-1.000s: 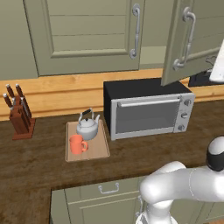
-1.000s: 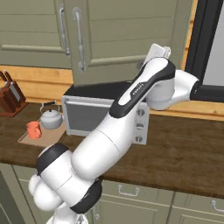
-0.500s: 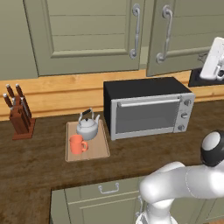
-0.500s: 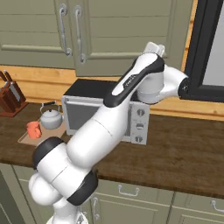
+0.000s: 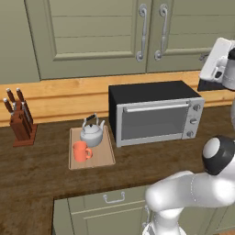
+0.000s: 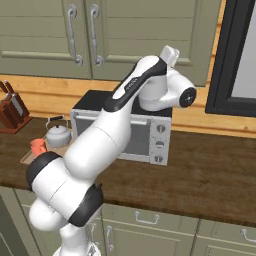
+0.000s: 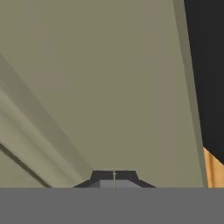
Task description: Pick the kettle from the counter and place it on the tray. Then pick the mug from the cabinet and place it on the tray. Then close the cabinet doors.
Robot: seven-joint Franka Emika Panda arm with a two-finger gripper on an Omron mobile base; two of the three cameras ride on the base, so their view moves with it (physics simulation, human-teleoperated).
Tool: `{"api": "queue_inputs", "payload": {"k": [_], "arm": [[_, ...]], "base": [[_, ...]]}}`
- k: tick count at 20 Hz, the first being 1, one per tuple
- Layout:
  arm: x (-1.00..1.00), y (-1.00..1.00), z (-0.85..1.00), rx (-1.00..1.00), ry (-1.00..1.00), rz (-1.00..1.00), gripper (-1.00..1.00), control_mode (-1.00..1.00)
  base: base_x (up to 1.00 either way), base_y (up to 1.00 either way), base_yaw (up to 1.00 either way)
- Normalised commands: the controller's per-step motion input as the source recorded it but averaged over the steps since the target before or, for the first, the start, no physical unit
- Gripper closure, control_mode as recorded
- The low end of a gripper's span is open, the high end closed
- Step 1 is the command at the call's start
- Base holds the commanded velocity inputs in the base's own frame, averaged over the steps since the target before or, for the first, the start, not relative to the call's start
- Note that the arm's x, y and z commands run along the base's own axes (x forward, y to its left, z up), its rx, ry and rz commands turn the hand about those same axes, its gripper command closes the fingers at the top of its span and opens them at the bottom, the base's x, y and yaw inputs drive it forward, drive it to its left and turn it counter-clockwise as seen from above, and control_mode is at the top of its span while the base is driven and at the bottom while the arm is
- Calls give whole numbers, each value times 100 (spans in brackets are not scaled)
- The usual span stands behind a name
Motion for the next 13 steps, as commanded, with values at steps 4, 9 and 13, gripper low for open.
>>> {"api": "queue_inputs", "payload": {"k": [4, 9, 13], "arm": [[58, 15, -10, 1, 0, -17, 100, -100], [39, 0, -15, 1, 0, -13, 100, -100], [42, 3, -38, 0, 0, -10, 100, -100]], "base": [[0, 0, 0], [0, 0, 0], [0, 0, 0]]}}
